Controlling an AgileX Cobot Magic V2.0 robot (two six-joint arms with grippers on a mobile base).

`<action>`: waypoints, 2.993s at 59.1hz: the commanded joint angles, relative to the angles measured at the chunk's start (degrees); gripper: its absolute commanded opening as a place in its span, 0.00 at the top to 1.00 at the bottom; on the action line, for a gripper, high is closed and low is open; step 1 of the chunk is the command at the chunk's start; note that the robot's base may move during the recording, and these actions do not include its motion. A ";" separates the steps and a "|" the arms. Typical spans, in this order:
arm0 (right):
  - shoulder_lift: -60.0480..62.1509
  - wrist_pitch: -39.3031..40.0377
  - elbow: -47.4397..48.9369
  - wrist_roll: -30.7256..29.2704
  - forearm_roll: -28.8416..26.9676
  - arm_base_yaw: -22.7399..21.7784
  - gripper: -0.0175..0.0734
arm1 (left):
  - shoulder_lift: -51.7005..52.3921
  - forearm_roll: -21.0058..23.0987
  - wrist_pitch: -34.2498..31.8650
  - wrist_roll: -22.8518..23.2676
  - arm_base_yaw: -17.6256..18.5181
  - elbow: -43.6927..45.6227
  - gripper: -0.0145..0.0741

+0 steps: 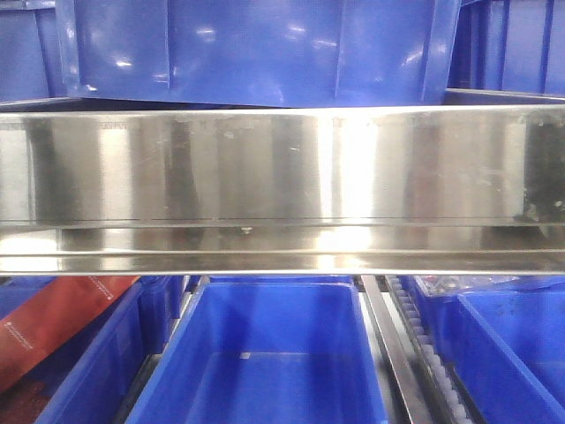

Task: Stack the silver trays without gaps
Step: 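Lift the silver tray with both grippers and pull it toward the robot, then hold the tray in both grippers while the base backs away and turns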

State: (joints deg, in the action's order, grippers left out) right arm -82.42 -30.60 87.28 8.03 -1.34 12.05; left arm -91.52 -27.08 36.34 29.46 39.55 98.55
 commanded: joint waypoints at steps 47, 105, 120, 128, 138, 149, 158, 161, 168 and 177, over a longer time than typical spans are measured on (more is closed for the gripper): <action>0.83 4.74 0.14 -1.11 -1.29 0.43 0.88 | 0.88 0.87 -6.28 -0.44 0.82 0.65 0.84; 0.83 4.88 0.14 -1.11 -1.29 0.43 0.88 | 0.88 0.87 -6.28 -0.44 0.82 0.65 0.84; 0.83 4.88 0.14 -1.11 -1.29 0.43 0.88 | 0.88 0.87 -6.28 -0.44 0.82 0.65 0.84; 0.83 4.88 0.14 -1.11 -1.29 0.43 0.88 | 0.88 0.87 -6.28 -0.44 0.82 0.65 0.84; 0.83 4.88 0.14 -1.11 -1.29 0.43 0.88 | 0.88 0.87 -6.28 -0.44 0.82 0.65 0.84; 0.83 4.88 0.14 -1.11 -1.29 0.43 0.88 | 0.88 0.87 -6.28 -0.44 0.82 0.65 0.84; 0.83 4.88 0.14 -1.11 -1.29 0.43 0.88 | 0.88 0.87 -6.28 -0.44 0.82 0.65 0.84; 0.83 4.88 0.14 -1.11 -1.29 0.43 0.88 | 0.88 0.87 -6.28 -0.44 0.82 0.65 0.84; 0.83 4.88 0.14 -1.11 -1.29 0.43 0.88 | 0.88 0.87 -6.28 -0.44 0.82 0.65 0.84; 0.83 4.88 0.14 -1.11 -1.29 0.43 0.88 | 0.88 0.87 -6.28 -0.44 0.82 0.65 0.84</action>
State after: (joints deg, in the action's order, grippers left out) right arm -82.15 -29.12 87.28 8.03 -1.07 11.70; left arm -91.44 -27.44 34.48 29.46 39.47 98.55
